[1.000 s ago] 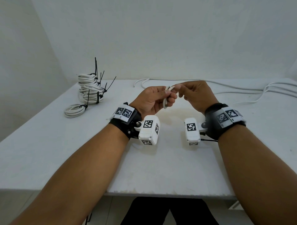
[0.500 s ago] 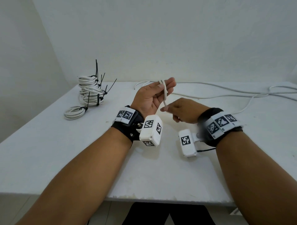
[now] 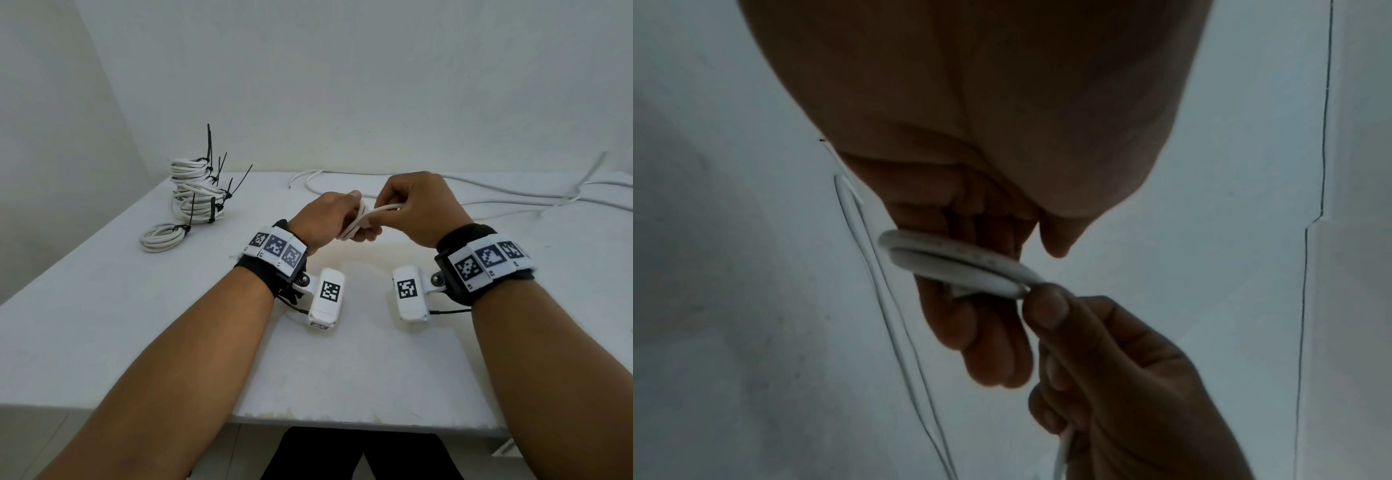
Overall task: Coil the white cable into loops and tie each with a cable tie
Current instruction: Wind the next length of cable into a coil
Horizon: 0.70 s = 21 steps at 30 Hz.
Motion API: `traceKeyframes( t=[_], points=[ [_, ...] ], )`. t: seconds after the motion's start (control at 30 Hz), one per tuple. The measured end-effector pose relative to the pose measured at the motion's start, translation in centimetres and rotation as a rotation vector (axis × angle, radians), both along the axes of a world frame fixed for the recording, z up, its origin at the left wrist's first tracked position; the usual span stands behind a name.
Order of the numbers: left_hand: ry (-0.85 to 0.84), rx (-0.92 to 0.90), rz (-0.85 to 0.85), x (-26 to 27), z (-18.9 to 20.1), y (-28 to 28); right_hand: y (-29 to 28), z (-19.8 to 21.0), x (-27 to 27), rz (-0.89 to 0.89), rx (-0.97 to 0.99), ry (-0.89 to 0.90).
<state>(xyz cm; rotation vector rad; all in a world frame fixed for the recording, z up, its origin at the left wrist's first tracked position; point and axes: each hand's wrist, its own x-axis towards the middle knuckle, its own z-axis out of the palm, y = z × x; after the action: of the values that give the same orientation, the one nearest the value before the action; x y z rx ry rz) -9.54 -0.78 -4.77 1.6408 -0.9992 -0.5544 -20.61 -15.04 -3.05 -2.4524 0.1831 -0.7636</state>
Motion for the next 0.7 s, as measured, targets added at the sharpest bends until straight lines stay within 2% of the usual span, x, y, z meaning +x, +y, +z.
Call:
traceKeyframes(
  t=[0.17,0.3,0.43,0.53,0.7],
  points=[
    [0.046,-0.055,-0.006,-0.5,0.5,0.2,-1.2,-0.2,-0.1,-0.016,0.151,-0.136],
    [0.27,-0.189,-0.072,-0.6,0.4,0.4,-1.6,-0.6,-0.1,-0.048,0.21,-0.104],
    [0.508,-0.35,-0.16,-0.4,0.4,0.2,-1.1,-1.3,0.4,-0.105,0.141,0.105],
    [0.546,-0.424,-0.196,-0.2,-0.1,0.2,-0.1,-1.2,0.5,-0.067,0.138,0.254],
    [0.525,-0.443,-0.144,-0.4,-0.1,-0.2,0.6,-1.1,0.3,-0.032,0.036,0.504]
  ],
)
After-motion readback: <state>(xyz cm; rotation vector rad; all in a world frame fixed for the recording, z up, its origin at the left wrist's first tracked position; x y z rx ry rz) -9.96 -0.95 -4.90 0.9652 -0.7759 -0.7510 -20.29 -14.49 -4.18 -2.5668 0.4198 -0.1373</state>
